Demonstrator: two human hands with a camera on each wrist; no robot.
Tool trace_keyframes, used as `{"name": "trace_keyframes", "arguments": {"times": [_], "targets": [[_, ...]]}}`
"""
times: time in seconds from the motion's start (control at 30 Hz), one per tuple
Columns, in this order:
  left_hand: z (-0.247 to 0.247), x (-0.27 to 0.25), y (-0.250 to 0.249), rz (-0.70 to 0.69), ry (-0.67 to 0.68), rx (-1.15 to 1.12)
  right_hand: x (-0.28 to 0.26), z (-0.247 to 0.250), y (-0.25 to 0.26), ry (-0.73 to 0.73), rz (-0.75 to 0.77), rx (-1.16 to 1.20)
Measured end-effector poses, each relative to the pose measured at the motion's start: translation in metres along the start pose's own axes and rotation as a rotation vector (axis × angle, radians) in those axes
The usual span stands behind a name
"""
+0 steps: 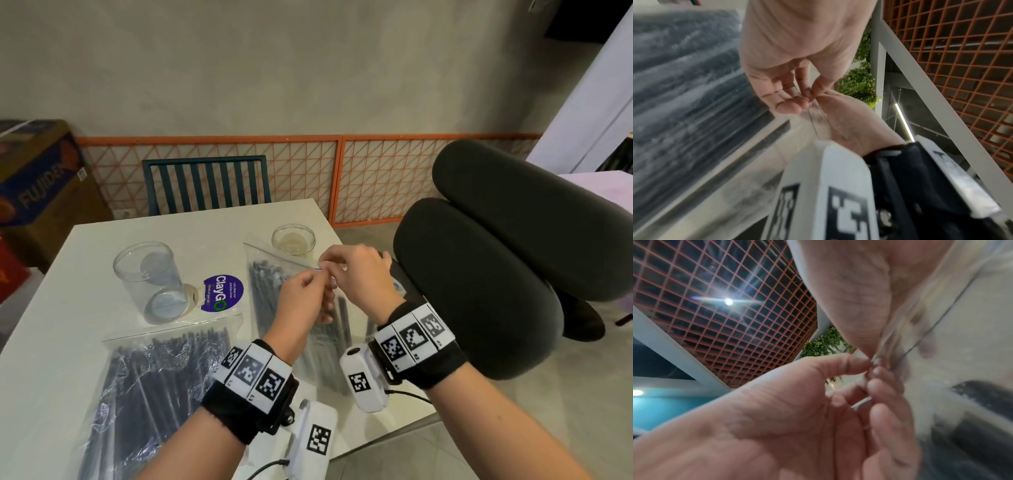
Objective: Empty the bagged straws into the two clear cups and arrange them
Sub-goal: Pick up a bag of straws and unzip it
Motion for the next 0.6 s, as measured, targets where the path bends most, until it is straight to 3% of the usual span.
{"name": "trace_keyframes", "arguments": {"times": [0.17, 0.33, 0.47, 0.6], "targets": [[0.021, 0.014, -0.012, 0.020, -0.067, -0.001, 0.005, -0.007, -0.005, 0.004, 0.010, 0.039], [0.021, 0.007, -0.004, 0.009, -0.035, -0.041, 0.018, -0.008, -0.014, -0.116, -0.100, 0.033], [0.021, 0.006, -0.001, 0.023, -0.015, -0.015, 0.014, -0.019, 0.004, -0.047, 0.027, 0.096], [0.034, 0.014, -0.014, 0.014, -0.153, 0.029, 0.015, -0.023, 0.011, -0.040, 0.043, 0.145]]}}
Point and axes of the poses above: each hand's wrist, its own x-axis towards the middle knuckle, its own z-axis out of the back of the hand, y = z × x, the point moved 1 cm from there along x, towards the middle knuckle, and after that the axes turned 11 degrees about z, right-handed, at the moved point
